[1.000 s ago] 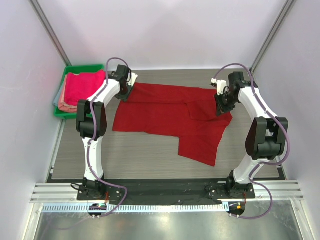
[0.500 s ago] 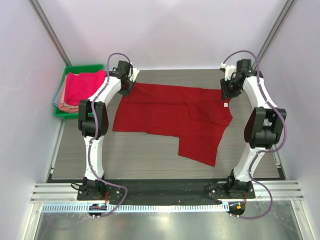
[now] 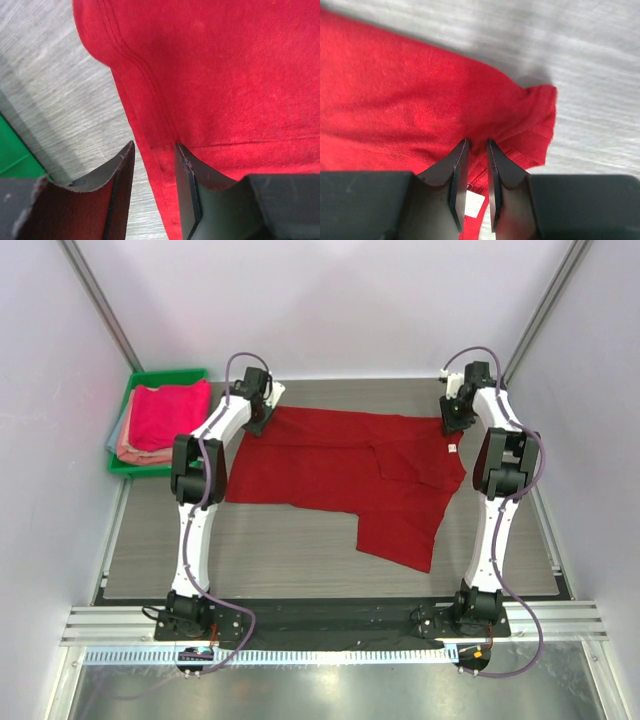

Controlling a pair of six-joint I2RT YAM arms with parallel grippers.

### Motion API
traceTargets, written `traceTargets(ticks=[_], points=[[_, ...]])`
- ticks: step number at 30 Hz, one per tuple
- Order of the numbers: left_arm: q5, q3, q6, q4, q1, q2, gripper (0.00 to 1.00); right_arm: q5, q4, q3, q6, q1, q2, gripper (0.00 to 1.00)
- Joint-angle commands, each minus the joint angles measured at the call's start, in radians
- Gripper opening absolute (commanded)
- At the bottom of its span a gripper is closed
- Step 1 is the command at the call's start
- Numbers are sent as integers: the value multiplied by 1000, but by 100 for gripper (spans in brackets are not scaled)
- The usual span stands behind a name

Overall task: Fold and stack the t-shirts
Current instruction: Fold the tshirt

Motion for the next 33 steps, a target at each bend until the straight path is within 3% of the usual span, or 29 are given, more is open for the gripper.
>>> traceTargets(ticks=[1,12,24,28,33], points=[[-21,33,21,20,0,19,39,30,46,74,2,1,16,26],[-57,52,46,37,-3,96,40,96,55,281,-47,-20,208,25],[-55,300,3,29,-6,191,41,134,195,490,-62,-5,332,25],[-90,288,-51,58,-20,87,43,146,230,486,-70,0,262,31],[-123,176,-100,65,-41,-135,44,111,251,334,-46,1,3,36]])
